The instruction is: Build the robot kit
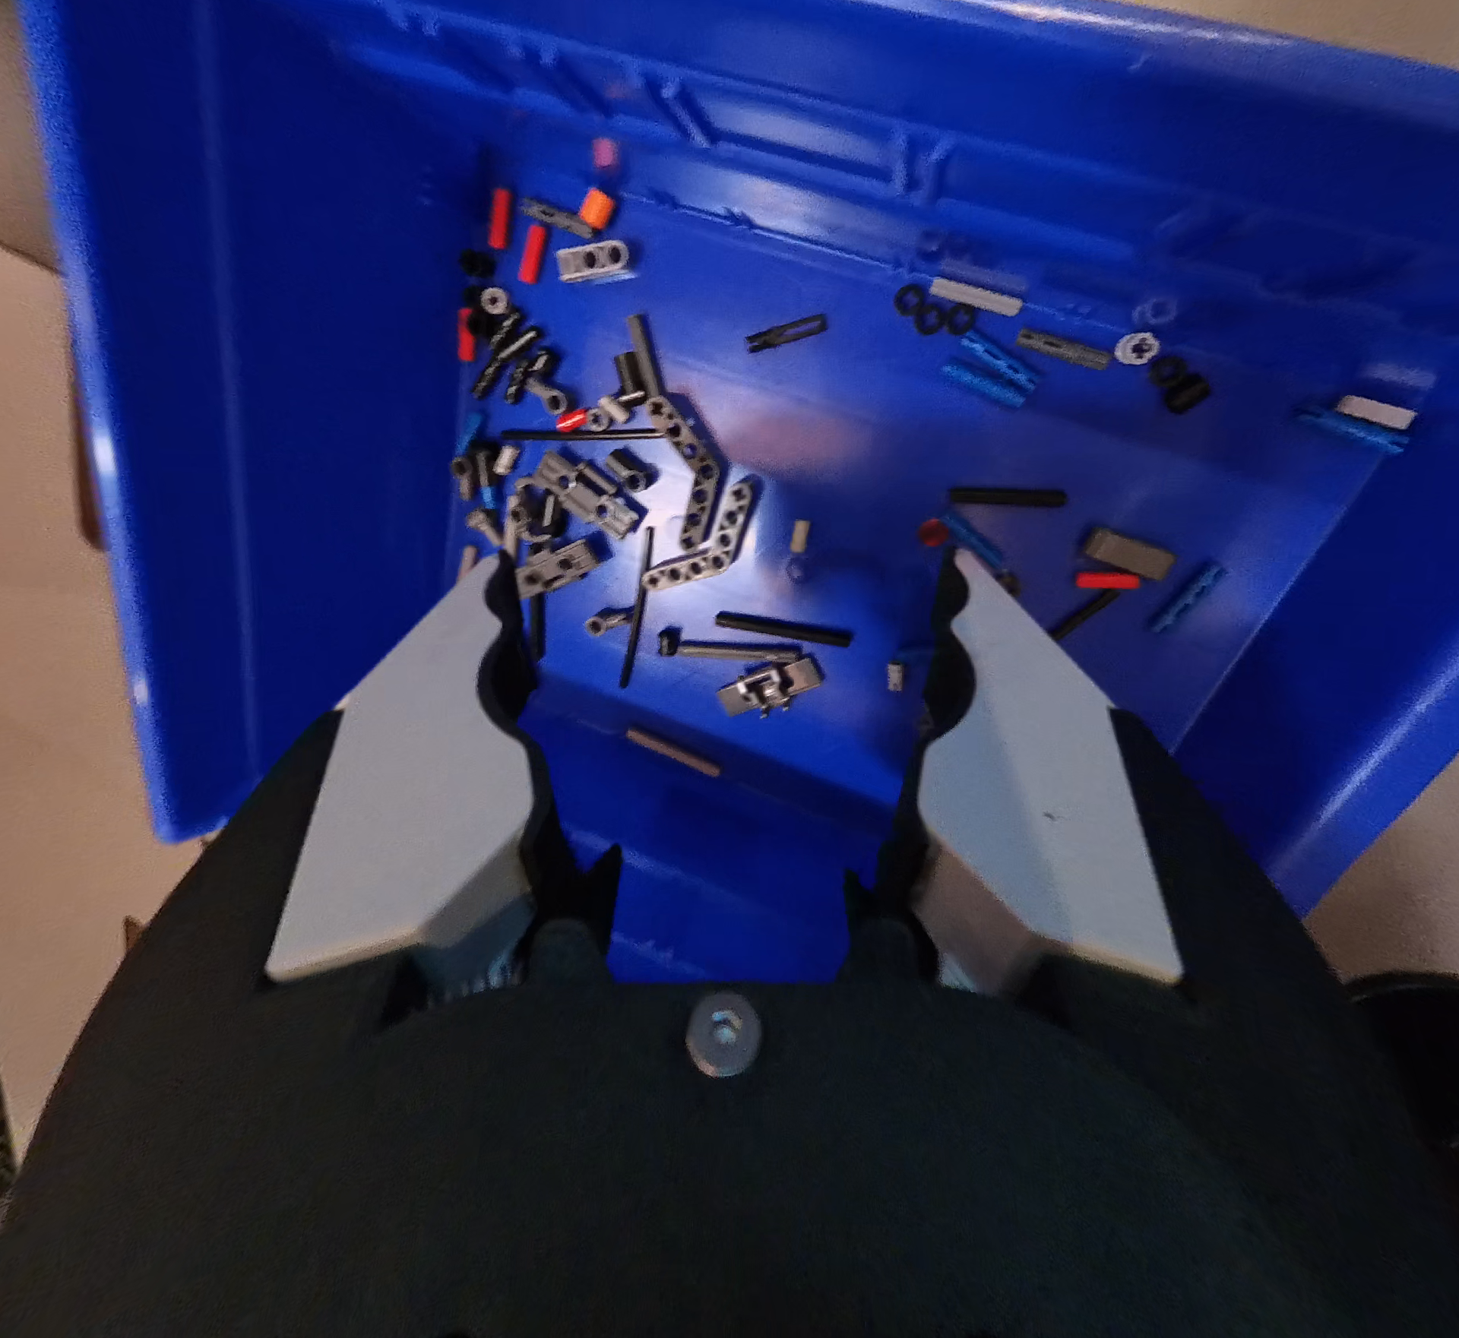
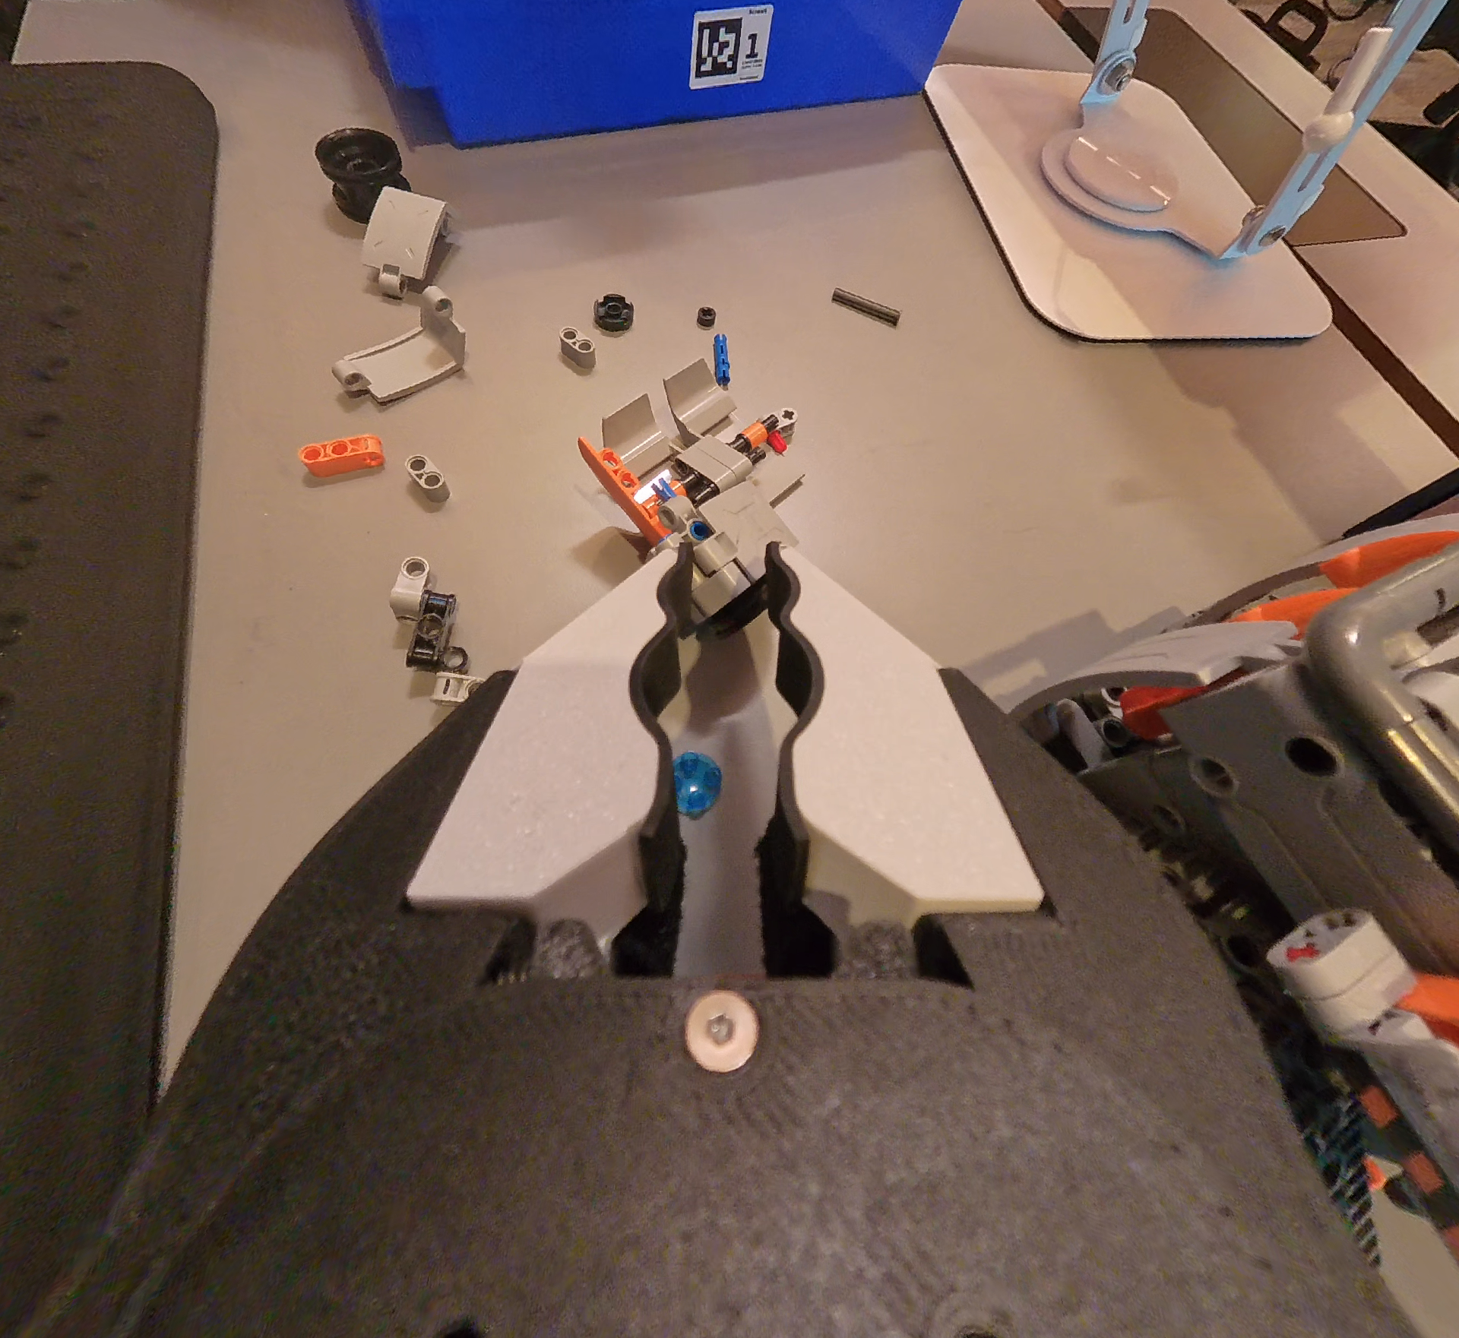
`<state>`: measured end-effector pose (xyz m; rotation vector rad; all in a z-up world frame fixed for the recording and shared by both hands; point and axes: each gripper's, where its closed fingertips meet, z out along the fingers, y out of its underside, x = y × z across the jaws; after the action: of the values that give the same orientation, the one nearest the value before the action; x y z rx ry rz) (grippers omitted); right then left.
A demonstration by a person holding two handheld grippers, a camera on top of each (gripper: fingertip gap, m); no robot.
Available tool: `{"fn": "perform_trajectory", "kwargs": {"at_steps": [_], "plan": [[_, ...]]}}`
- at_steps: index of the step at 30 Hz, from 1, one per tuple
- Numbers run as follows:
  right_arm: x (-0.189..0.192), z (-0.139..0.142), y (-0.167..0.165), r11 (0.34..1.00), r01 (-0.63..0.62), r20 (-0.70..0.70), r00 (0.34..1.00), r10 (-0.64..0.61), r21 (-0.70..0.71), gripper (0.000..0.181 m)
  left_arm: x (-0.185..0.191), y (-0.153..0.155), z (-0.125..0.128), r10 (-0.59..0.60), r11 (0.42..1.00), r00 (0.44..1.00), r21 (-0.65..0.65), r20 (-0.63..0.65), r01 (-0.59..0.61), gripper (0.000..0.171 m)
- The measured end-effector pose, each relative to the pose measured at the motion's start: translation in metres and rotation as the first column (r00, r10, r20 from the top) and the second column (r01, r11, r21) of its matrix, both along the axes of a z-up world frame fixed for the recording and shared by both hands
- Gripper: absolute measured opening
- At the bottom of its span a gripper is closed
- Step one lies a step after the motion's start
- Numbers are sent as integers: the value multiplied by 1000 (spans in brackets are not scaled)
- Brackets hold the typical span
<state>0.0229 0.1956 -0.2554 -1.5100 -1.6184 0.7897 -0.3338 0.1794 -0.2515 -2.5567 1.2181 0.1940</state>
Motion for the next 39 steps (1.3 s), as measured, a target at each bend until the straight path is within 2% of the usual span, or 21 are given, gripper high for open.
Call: {"fn": "perform_trajectory", "kwargs": {"at_steps": [2, 8, 18, 20, 24, 30, 31, 36, 38, 39], "plan": [[0, 1, 0, 1000, 0, -3, 1000, 0, 2, 16, -5, 3, 10, 13, 999, 1000, 33, 3, -13, 94], [0, 5, 0, 1000, 1, -19, 1000, -1, 8, 16, -32, 10, 34, 75, 991, 995, 111, -59, -68, 96], [0, 6, 0, 1000, 4, -24, 1000, -3, 15, 16, -55, 14, 43, 130, 980, 990, 158, -47, -122, 90], [0, 7, 0, 1000, 2, -27, 1000, -1, 17, 16, -56, 15, 46, 130, 978, 991, 168, -42, -121, 84], [-1, 12, -2, 1000, -1, -42, 999, 2, 30, 16, -52, 17, 59, 117, 973, 992, 205, -45, -105, 64], [0, 23, -3, 997, 9, -66, 998, -4, 77, 14, -34, 28, 110, 60, 928, 996, 373, -70, -30, 4], [0, 26, -3, 996, 8, -72, 997, -2, 83, 13, -29, 29, 118, 50, 920, 996, 391, -75, -17, 1], [-1, 37, -8, 993, 4, -101, 995, 8, 117, 13, -1, 30, 149, 33, 893, 993, 449, -116, 23, 0], [0, 42, -11, 991, 1, -112, 994, 13, 131, 12, 4, 31, 159, 50, 884, 987, 467, -152, 27, 6], [0, 45, -12, 990, 1, -119, 993, 16, 138, 12, 6, 29, 160, 58, 891, 987, 454, -149, 16, 14]]}}
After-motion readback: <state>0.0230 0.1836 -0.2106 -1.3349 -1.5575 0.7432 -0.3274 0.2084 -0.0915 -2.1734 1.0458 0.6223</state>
